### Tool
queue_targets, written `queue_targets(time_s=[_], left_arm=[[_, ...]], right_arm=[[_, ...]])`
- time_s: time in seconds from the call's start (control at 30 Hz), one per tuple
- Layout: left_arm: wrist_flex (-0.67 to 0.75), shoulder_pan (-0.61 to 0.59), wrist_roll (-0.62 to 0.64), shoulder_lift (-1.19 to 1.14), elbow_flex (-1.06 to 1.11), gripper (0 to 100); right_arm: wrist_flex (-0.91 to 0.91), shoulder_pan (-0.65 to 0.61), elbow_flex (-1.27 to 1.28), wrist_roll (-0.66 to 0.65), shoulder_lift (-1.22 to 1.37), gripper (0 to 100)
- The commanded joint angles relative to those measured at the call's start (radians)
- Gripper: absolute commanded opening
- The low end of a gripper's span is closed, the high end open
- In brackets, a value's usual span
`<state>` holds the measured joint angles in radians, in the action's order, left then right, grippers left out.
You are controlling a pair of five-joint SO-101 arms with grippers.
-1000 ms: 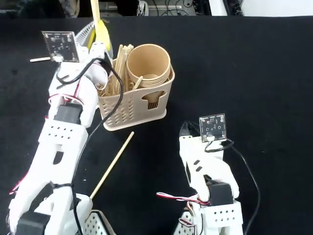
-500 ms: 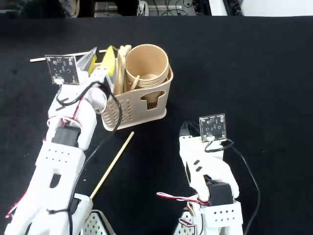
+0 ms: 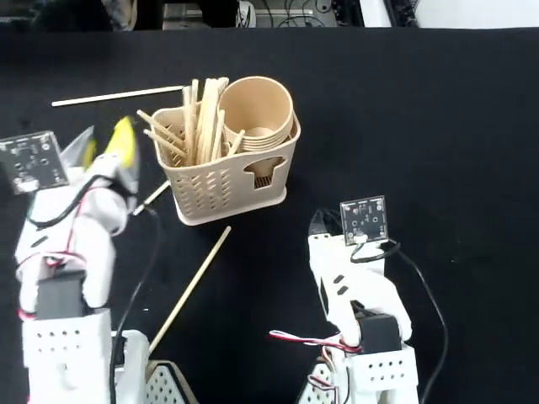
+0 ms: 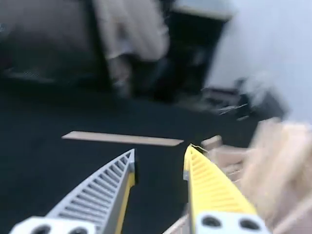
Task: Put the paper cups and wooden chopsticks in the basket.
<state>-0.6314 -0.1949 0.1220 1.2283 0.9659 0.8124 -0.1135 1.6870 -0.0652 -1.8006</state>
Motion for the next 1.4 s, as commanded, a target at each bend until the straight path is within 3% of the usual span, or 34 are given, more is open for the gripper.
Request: queue_targets(time_s=[0.0, 0.23, 0.4, 0.77, 1.07, 1.37], left_arm=[[-0.106, -0.145, -0.13, 0.028, 0.03, 17], [-0.117, -0.179, -0.328, -0.006, 0.208, 18], [-0.078, -0.176, -0.431, -0.242, 0.214, 20], [-0.087, -0.047, -0.46, -0.905, -0.134, 20], [-0.276, -0.044, -0.459, -1.359, -0.536, 20], [-0.404, -0.042, -0.468, -1.516, -0.748, 9]], right_arm=[[0.003, 0.012, -0.004, -0.006, -0.085, 1.7], [0.003, 0.011, -0.004, -0.005, -0.085, 1.7], [0.003, 0.009, -0.004, 0.0, -0.085, 1.7], [0.003, 0.009, -0.004, 0.0, -0.085, 1.7], [0.003, 0.011, -0.004, -0.002, -0.085, 1.7], [0.003, 0.011, -0.004, -0.002, -0.085, 1.7]])
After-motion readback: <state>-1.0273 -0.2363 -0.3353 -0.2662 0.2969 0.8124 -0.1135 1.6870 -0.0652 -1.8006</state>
